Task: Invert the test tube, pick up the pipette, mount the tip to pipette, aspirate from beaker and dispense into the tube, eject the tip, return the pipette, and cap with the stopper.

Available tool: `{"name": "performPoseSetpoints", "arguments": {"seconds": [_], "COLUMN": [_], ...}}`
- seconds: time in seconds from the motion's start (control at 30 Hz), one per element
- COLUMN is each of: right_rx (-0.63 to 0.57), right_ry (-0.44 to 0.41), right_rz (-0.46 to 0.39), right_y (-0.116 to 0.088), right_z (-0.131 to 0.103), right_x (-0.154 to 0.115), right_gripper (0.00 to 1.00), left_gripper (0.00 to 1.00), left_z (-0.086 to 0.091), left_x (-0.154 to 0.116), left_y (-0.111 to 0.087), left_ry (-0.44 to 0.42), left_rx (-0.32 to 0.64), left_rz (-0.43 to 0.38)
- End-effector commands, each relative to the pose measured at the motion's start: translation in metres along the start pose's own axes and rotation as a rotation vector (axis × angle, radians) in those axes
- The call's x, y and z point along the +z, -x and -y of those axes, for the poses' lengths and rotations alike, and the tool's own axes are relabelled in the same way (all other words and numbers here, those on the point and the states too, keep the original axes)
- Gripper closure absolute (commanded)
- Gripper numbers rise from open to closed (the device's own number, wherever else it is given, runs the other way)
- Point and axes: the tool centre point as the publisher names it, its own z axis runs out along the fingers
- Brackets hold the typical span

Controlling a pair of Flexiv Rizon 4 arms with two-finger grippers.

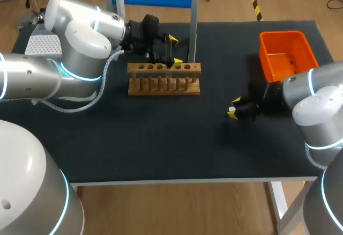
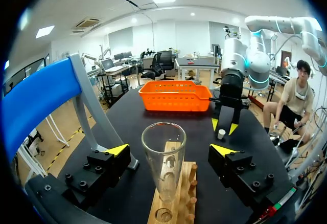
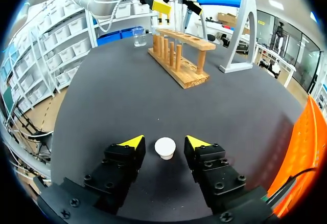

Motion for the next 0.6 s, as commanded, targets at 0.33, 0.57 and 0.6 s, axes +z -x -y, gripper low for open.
{"name": "performPoseSetpoints", "arguments": {"seconds": [0.33, 0.57, 0.6], "right_rx": [-0.004, 0.001, 0.002], "right_ry": [-0.006, -0.01, -0.011], "right_rz": [-0.003, -0.001, 0.0], "right_y": [-0.0015, -0.002, -0.0019], "right_z": [-0.0014, 0.0002, 0.0005], "right_x": [0.0055, 0.005, 0.0048], "right_gripper": [0.56, 0.6, 0.6], "left_gripper": [0.0, 0.0, 0.0], "left_z": [-0.0001, -0.0001, -0.0001], "left_x": [0.0009, 0.0009, 0.0009], "left_y": [0.0012, 0.0012, 0.0012], "left_ry": [0.0, 0.0, 0.0], "left_rx": [0.0, 0.0, 0.0], "left_rz": [-0.002, -0.002, -0.002]}}
